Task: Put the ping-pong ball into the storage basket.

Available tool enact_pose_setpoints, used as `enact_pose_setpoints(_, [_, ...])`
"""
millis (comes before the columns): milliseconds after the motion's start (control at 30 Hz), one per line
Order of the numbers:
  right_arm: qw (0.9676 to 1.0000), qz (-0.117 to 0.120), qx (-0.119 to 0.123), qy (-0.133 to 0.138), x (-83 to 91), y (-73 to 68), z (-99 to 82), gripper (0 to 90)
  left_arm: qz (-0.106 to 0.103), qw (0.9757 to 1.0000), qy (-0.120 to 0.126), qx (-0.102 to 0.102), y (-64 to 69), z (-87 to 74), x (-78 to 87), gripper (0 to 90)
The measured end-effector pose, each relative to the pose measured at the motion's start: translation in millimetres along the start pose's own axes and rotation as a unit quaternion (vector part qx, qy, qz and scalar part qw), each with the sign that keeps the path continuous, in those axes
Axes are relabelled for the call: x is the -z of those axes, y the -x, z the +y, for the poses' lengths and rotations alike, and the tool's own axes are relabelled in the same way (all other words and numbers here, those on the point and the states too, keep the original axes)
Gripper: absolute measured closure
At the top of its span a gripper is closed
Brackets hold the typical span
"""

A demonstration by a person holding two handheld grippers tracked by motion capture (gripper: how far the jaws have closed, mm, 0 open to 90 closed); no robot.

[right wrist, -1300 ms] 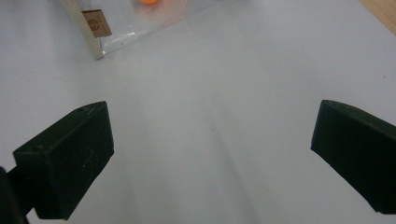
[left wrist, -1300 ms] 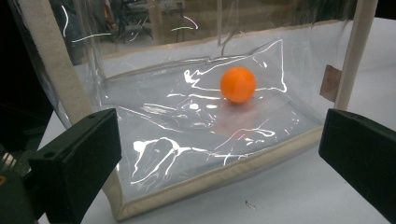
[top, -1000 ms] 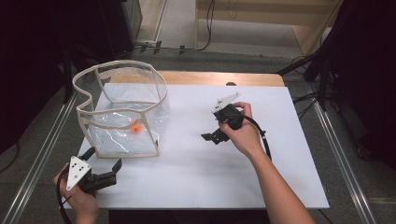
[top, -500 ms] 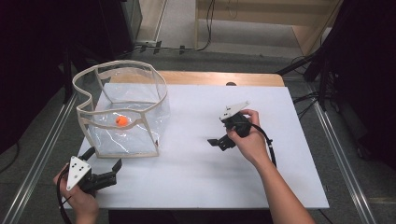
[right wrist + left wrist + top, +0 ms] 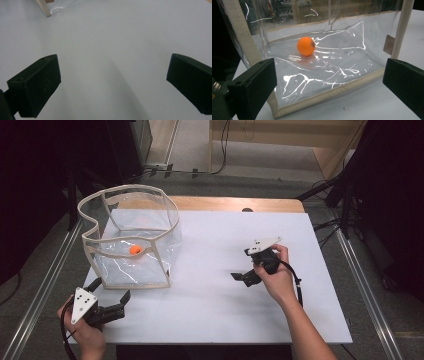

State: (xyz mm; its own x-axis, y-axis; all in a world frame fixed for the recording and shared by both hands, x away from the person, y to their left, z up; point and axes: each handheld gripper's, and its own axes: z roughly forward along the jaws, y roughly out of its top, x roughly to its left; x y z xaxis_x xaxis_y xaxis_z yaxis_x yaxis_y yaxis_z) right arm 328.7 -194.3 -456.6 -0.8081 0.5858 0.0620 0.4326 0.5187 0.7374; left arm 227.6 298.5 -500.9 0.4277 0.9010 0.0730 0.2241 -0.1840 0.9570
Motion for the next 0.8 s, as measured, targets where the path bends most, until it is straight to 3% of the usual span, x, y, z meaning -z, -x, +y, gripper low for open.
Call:
enact_pose_setpoints(400, [0.999, -0.017, -0.019, 0.037, 16.8, 2.4, -27.2, 0.0, 0.0, 1.0, 0.0, 0.0, 0.2, 0.0, 0.0, 0.0])
enact_pose_setpoints(800, [0.9974, -0.029, -0.04, 0.053, 29.9, 1.5, -57.3, 0.0, 0.001, 1.0, 0.0, -0.002, 0.4, 0.0, -0.2, 0.0])
